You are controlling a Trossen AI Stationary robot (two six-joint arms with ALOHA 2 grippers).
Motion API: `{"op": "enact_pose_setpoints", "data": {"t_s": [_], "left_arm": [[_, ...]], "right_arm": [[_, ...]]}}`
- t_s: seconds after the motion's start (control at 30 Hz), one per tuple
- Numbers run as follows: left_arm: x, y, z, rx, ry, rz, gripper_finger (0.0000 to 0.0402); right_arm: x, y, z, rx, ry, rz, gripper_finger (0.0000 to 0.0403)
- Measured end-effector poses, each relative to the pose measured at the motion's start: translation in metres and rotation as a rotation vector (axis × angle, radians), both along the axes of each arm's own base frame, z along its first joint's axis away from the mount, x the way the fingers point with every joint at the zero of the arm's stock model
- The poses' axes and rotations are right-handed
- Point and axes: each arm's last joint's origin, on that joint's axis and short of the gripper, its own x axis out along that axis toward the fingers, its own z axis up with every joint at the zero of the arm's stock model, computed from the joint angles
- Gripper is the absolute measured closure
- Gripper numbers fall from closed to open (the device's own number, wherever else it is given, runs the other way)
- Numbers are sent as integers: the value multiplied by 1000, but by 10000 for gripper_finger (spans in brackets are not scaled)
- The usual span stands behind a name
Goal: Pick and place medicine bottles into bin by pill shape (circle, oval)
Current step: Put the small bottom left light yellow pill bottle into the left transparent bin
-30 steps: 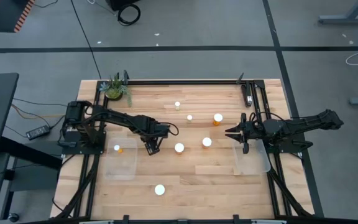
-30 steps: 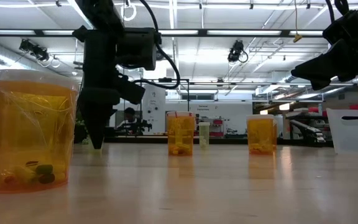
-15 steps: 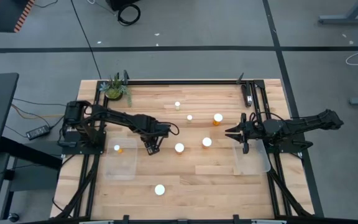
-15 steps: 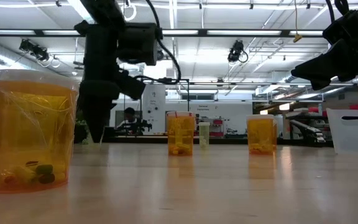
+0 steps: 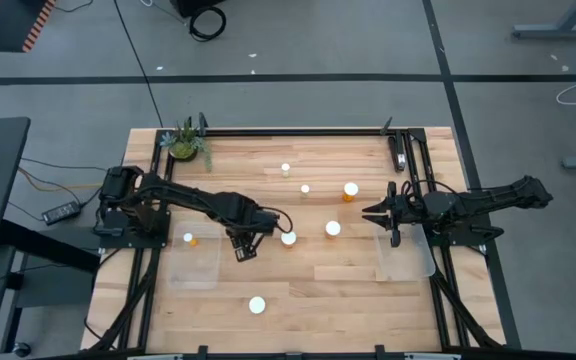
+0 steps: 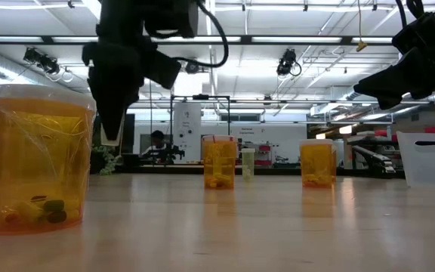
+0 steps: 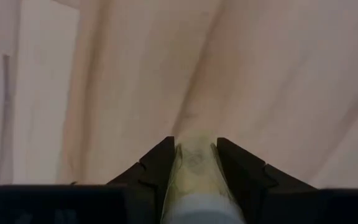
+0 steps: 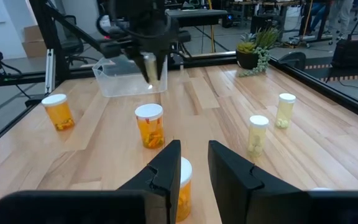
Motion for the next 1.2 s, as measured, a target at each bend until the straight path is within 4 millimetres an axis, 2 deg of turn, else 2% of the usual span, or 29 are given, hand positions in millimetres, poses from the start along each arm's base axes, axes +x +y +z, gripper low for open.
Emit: {"op": "enact_pose_setpoints", "data": {"t_s": [0.33,0.53,0.7,1.2], "left_arm": [[-21,-34,24,-12,-31,53,279],[-36,-45,39,12,-57,113,276],[-46,-53,41,45,-25,132,281],[-76,-53,-3,114,151,142,278]], "right_arm": [[0,0,0,0,0,0,315],[0,0,0,-1,2,0,315],[0,0,0,0,2,0,315],[0,0,0,-1,3,0,315]]}}
